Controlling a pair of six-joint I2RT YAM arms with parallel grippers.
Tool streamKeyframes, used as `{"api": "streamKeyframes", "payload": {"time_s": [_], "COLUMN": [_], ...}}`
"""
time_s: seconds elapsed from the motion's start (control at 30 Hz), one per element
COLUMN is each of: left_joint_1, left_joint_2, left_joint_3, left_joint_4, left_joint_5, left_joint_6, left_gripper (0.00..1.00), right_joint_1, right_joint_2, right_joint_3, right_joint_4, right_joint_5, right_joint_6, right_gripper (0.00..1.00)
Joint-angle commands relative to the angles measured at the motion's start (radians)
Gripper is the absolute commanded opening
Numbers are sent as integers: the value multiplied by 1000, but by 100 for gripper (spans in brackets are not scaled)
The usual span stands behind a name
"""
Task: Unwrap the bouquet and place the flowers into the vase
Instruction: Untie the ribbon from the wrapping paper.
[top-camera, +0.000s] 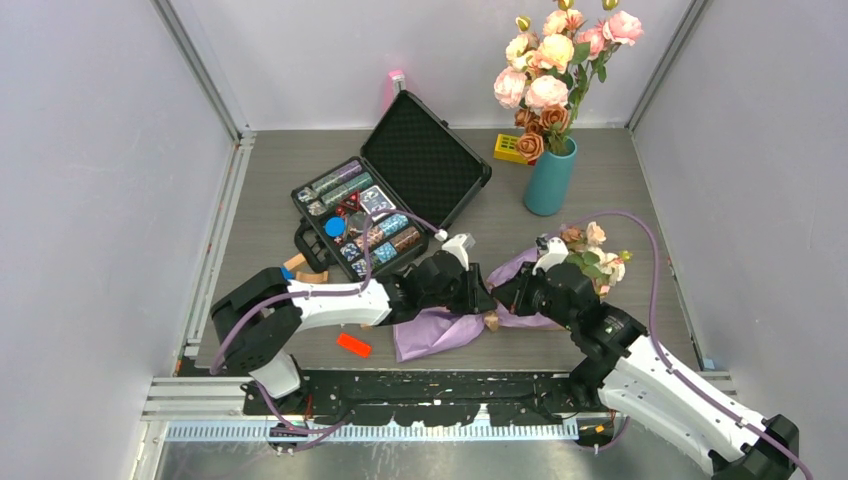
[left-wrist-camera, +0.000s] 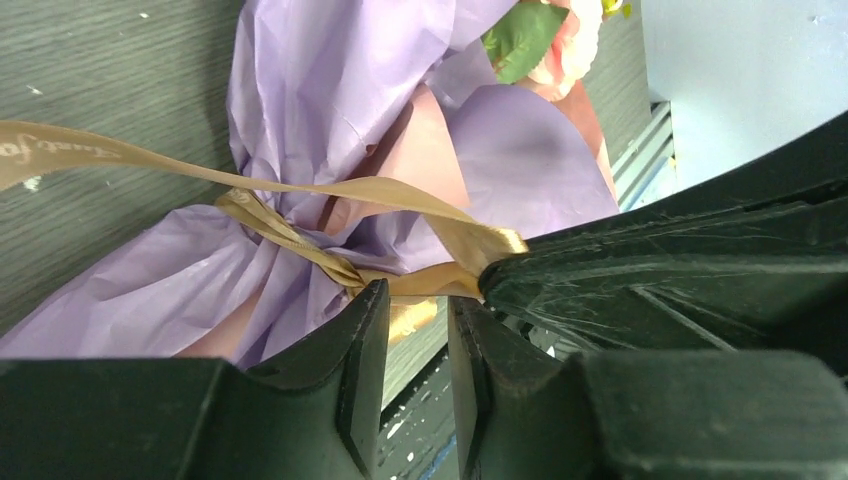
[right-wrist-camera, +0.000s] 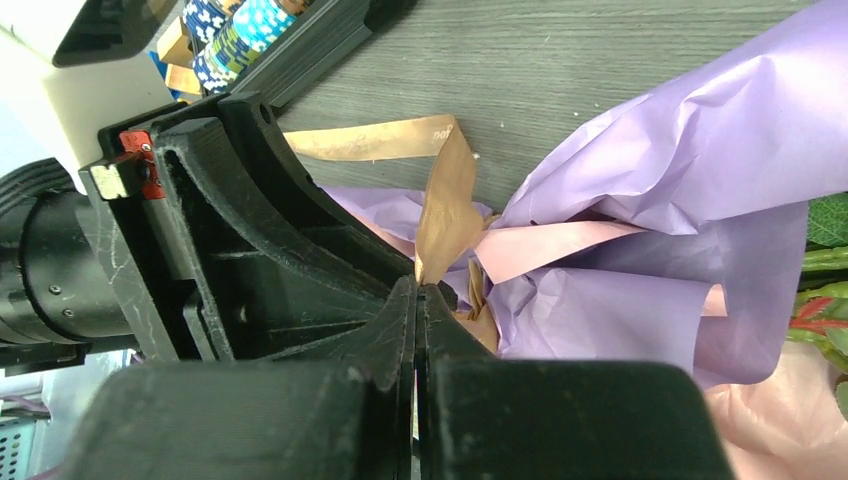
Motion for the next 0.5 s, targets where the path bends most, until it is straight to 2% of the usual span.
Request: {"api": "streamKeyframes", "payload": {"time_s": [0.0,0.17,0.47], "left_joint_1": [-21,-30,-61], "left_joint_2": [-22,-54,-74], "left_joint_3": [-25,-86,-154], "left_joint_4": [91,175,306], "left_joint_5": [-117,-150,-243], "left_joint_6": [-10,-18,-53], "left_gripper": [30,30,30], "right_joint_1": [3,3,3], "right_joint_2": [-55,-116,-104], "right_joint_3": [-7,0,-9], "right_joint_4": [33,-13,-26], "right_joint_5": [59,98,96], "right_joint_6": [22,16,20], "right_gripper": [0,0,0]}}
